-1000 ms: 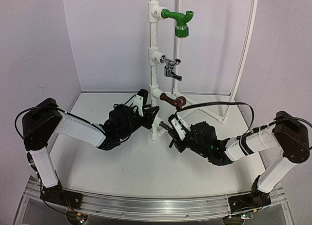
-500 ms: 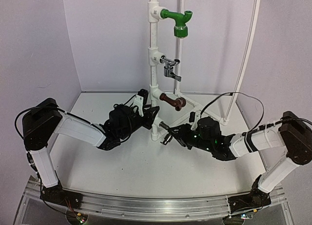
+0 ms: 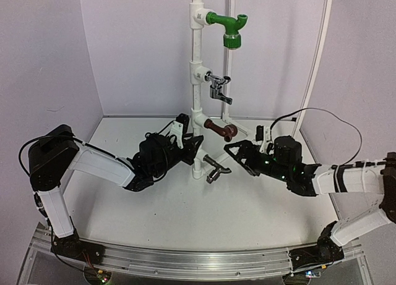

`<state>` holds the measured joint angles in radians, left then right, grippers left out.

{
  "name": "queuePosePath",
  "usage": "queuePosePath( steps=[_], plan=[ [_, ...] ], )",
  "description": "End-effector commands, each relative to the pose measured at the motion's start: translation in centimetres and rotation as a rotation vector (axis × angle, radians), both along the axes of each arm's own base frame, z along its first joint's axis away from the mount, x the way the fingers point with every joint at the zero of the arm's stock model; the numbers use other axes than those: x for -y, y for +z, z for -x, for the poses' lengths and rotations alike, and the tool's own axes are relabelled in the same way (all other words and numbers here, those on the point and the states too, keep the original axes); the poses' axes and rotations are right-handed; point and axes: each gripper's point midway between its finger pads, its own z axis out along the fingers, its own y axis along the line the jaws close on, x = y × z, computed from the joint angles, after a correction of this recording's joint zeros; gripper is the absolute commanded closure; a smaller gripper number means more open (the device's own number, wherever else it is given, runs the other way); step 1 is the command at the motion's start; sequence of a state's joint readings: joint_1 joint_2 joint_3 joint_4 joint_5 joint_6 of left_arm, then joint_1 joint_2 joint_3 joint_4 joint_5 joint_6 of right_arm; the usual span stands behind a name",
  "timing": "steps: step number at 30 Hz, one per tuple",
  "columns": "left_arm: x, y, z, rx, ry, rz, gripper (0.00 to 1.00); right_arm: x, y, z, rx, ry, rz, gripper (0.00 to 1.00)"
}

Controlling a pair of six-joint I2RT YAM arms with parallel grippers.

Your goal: Install the water faucets

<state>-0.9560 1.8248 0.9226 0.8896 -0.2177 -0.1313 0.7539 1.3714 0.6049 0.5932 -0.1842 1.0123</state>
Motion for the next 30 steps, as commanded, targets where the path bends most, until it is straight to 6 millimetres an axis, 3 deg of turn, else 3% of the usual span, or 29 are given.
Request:
queuePosePath(
  steps=[1,7,10,16,22,30],
  plan=[
    [0.5,-6.4,1.7,-0.211,-0.048,-0.092,1.00,0.8,2.0,1.9,0.559,0.276,0.594,0.09],
    [0.8,-6.5,1.7,-0.213,-0.057,-0.094,1.00,2.4,2.7,4.0,1.135,0.532,1.094,0.07],
    [0.8,-6.6,1.7,-0.214,-0.056,-0.098,1.00,2.3,2.8,4.2,1.278,0.562,1.254,0.07],
    [0.9,-6.7,1.7,-0.215,-0.062,-0.102,1.00,-0.8,1.7,5.7,1.569,0.636,1.461,0.07],
    [1.3,-6.7,1.7,-0.218,-0.072,-0.099,1.00,-2.4,0.4,4.0,1.657,0.621,1.587,0.07],
    [1.3,-6.7,1.7,-0.217,-0.076,-0.104,1.00,-4.4,-1.5,2.8,1.598,0.601,1.522,0.17]
  ],
)
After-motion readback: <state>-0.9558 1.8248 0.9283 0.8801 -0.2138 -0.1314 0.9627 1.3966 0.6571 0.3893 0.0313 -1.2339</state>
